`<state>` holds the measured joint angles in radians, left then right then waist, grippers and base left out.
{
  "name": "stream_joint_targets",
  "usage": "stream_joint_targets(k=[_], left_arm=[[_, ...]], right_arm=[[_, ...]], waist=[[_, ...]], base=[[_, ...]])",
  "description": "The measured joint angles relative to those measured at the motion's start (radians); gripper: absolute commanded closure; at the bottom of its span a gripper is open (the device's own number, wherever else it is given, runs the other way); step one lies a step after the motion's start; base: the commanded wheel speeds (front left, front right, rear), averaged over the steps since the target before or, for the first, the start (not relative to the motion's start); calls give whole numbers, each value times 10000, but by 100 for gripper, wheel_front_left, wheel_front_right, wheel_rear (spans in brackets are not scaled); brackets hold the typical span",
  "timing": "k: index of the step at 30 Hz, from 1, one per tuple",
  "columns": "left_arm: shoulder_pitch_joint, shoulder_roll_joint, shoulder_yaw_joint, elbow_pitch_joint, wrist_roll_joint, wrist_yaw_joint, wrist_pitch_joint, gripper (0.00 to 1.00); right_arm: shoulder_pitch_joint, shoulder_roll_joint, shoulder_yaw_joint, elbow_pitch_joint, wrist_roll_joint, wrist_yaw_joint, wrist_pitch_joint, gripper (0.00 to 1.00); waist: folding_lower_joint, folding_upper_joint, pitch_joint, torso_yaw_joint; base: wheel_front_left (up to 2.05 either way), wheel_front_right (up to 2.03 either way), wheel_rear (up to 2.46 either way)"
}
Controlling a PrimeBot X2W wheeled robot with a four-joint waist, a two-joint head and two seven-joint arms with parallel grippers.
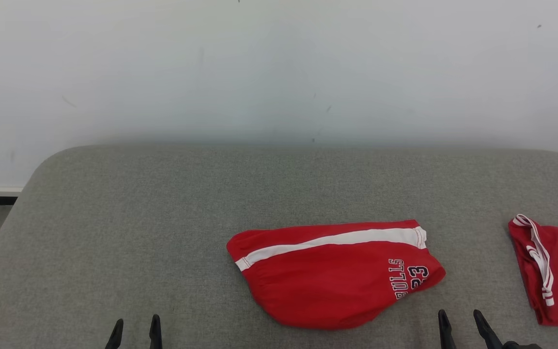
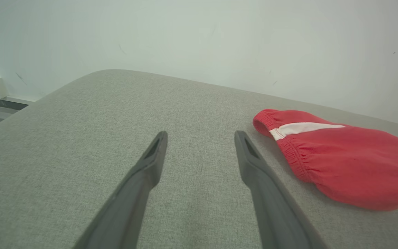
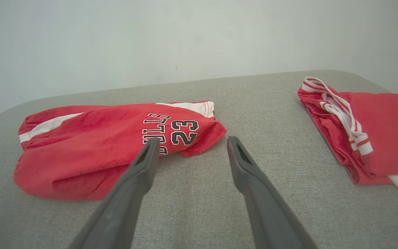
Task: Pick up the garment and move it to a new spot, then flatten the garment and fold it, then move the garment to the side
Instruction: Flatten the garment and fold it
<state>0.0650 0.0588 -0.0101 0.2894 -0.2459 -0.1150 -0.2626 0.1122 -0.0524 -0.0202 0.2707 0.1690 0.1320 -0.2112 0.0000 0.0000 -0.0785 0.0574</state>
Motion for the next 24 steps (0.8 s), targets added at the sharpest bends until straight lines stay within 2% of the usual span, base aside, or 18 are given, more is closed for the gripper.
stream_joint_targets(k=[10,14,18,20,21,24], left_arm=[[-109,-46,-148,332,-4,-86,0,0],[-658,-54,-596,940,-117,-96,4,0],[-1462,-77,-965,1429,-464,-100,397,0],[-2091,-75,-1208,1783,-700,-136,938,0],[-2628,-81,-1457,2094,-1055,-144,1524,0],[-3467,-79,-1898,2566,-1808,-144,2433,0]], right_arm=[[-280,-6,52,-132,-115,0,198,0],[-911,-320,100,-230,-188,0,708,0],[-1590,-535,0,-146,17,0,1574,0],[-2176,-763,-111,82,146,0,2324,0],[-2784,-892,-288,360,322,0,3129,0],[-3739,-945,-533,834,570,0,4146,0]], waist=[[0,0,165,-30],[0,0,319,-69],[0,0,488,-74],[1,1,624,-74],[1,1,774,-77],[1,1,1051,-84]], base=[[0,0,0],[0,0,0],[0,0,0],[0,0,0],[0,0,0],[0,0,0]])
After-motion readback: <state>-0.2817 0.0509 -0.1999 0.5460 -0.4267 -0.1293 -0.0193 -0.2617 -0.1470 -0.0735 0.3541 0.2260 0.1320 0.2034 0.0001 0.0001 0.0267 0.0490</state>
